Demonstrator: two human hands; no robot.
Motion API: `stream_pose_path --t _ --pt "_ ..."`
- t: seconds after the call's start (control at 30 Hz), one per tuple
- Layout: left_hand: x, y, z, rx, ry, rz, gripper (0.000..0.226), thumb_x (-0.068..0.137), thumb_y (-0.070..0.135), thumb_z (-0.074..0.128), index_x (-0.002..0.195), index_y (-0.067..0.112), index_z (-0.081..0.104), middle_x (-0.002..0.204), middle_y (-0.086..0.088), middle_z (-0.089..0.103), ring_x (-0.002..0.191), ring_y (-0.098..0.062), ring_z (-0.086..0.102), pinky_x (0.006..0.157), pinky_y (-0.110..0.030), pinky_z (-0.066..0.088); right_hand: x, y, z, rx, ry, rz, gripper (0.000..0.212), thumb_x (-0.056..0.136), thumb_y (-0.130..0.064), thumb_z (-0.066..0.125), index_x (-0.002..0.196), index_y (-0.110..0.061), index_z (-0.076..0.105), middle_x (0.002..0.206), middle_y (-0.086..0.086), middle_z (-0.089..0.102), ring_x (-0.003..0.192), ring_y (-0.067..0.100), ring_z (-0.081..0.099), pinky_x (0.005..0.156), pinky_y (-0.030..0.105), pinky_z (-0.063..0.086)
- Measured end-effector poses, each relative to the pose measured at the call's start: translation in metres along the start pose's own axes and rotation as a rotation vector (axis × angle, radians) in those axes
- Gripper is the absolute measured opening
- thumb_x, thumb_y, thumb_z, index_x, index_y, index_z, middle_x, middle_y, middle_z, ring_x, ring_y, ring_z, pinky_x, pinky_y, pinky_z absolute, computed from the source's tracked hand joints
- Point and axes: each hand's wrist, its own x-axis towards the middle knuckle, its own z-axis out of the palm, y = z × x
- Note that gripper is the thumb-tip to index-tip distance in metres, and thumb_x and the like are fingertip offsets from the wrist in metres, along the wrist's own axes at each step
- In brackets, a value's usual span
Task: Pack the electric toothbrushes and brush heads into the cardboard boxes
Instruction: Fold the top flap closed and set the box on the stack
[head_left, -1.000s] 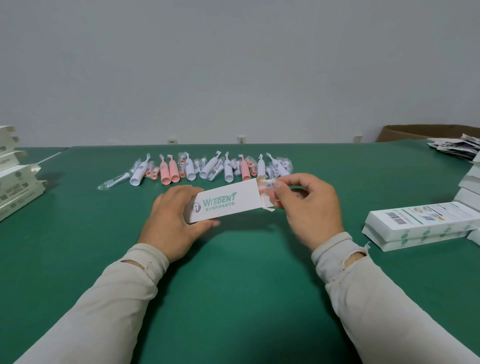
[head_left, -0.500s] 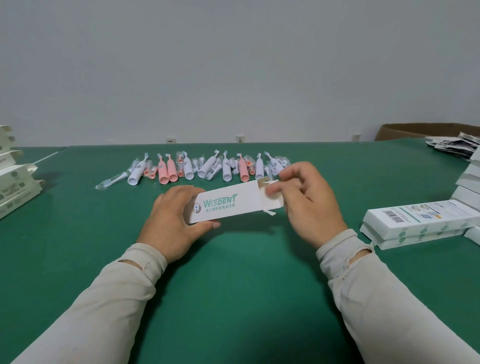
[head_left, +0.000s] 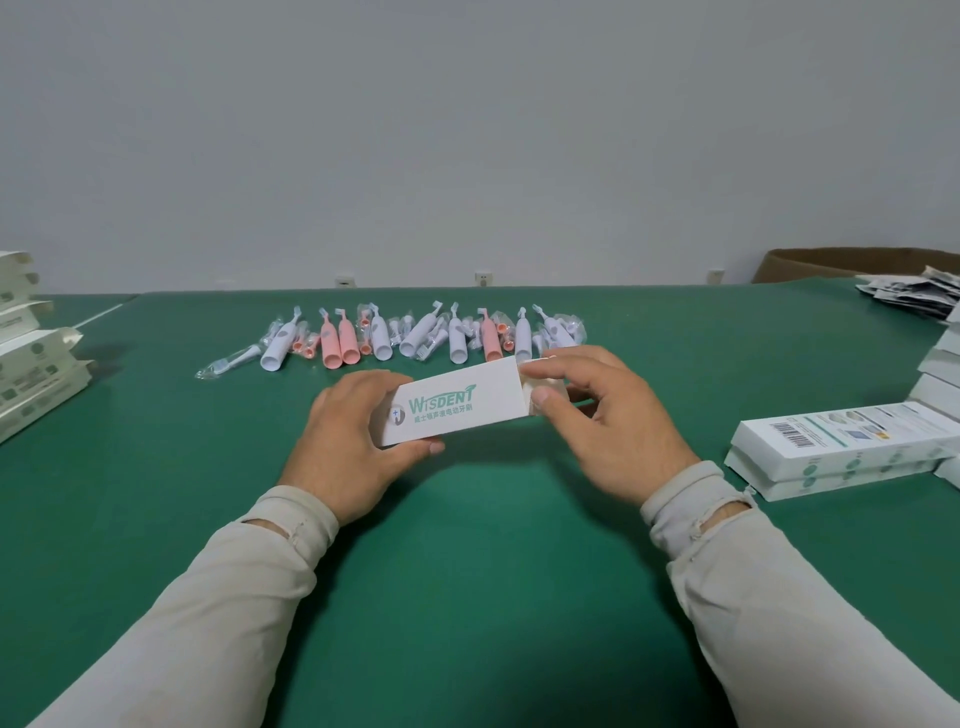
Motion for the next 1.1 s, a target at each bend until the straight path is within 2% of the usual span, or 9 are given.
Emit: stream_pose_path --t 0.33,0.5,0.57,0.67,0.73,0.8,0.87,1.0,1.1 --pt "-0.001 0.003 0.000 -0.008 0.011 0.009 0.063 0.067 0.047 0.084 0.123 0.027 0.061 0.121 0.011 0.056 0.118 -0.021 0.047 0.099 -0.029 0.033 -0.001 -0.006 0.005 0.075 0.080 0.053 0.020 0.089 -0.023 0.072 0.104 -0.035 0.074 0.114 -0.024 0.055 0.093 -0.002 0.055 0.082 0.005 0.040" --pt "0.000 0.003 -0.002 -0.030 0.022 -0.021 0.060 0.068 0.049 0.082 0.121 0.029 0.061 0.119 0.009 0.057 0.116 -0.022 0.049 0.102 -0.037 0.039 -0.003 -0.015 0.011 0.251 0.157 0.023 0.037 0.087 -0.021 0.071 0.111 -0.048 0.060 0.104 -0.027 0.065 0.076 -0.001 0.056 0.067 0.012 0.046" --pt "0.000 0.003 -0.003 -0.029 0.034 -0.026 0.059 0.068 0.048 0.082 0.120 0.029 0.062 0.116 0.008 0.058 0.114 -0.023 0.049 0.100 -0.037 0.040 -0.003 -0.017 0.014 0.344 0.194 0.053 0.035 0.086 -0.022 0.070 0.110 -0.045 0.057 0.098 -0.028 0.068 0.076 -0.003 0.058 0.069 0.011 0.047" --pt "0.001 0.003 -0.003 -0.021 0.047 -0.019 0.058 0.068 0.047 0.083 0.119 0.030 0.062 0.114 0.010 0.057 0.112 -0.023 0.049 0.097 -0.034 0.038 0.000 -0.013 0.014 0.393 0.233 0.140 0.027 0.088 -0.017 0.075 0.104 -0.036 0.066 0.092 -0.012 0.074 0.080 -0.001 0.065 0.077 0.017 0.051" --pt "0.001 0.004 -0.002 -0.013 0.055 -0.010 0.057 0.068 0.047 0.083 0.118 0.031 0.061 0.112 0.012 0.055 0.112 -0.022 0.048 0.095 -0.032 0.035 0.001 -0.011 0.013 0.471 0.215 0.200 0.016 0.085 -0.016 0.079 0.093 -0.028 0.073 0.088 -0.006 0.076 0.078 0.005 0.067 0.076 0.026 0.054" --pt "0.000 0.004 -0.002 -0.010 0.062 0.006 0.055 0.067 0.047 0.083 0.115 0.036 0.060 0.112 0.014 0.053 0.112 -0.020 0.046 0.093 -0.029 0.032 0.001 -0.009 0.013 0.497 0.186 0.227 0.007 0.082 -0.018 0.081 0.082 -0.023 0.076 0.081 -0.006 0.075 0.072 0.006 0.066 0.071 0.029 0.054" --pt "0.000 0.004 -0.002 -0.006 0.069 0.015 0.054 0.066 0.048 0.082 0.114 0.040 0.058 0.111 0.017 0.052 0.111 -0.018 0.045 0.092 -0.027 0.029 0.000 -0.007 0.015 0.486 0.171 0.231 0.006 0.080 -0.020 0.081 0.078 -0.023 0.076 0.076 -0.006 0.073 0.067 0.006 0.064 0.068 0.029 0.054" --pt "0.000 0.004 -0.003 0.015 0.072 0.016 0.056 0.066 0.050 0.080 0.117 0.036 0.060 0.112 0.017 0.053 0.111 -0.019 0.045 0.092 -0.028 0.029 0.001 -0.008 0.016 0.505 0.198 0.244 0.012 0.083 -0.017 0.079 0.076 -0.026 0.076 0.074 -0.005 0.073 0.064 0.007 0.063 0.059 0.024 0.053" --pt "0.000 0.006 -0.003 0.015 0.068 0.013 0.058 0.066 0.052 0.079 0.118 0.037 0.059 0.115 0.019 0.052 0.115 -0.017 0.044 0.093 -0.028 0.028 0.002 -0.008 0.015 0.491 0.206 0.264 0.014 0.084 -0.017 0.079 0.074 -0.027 0.075 0.075 -0.004 0.073 0.066 0.009 0.064 0.058 0.024 0.053"
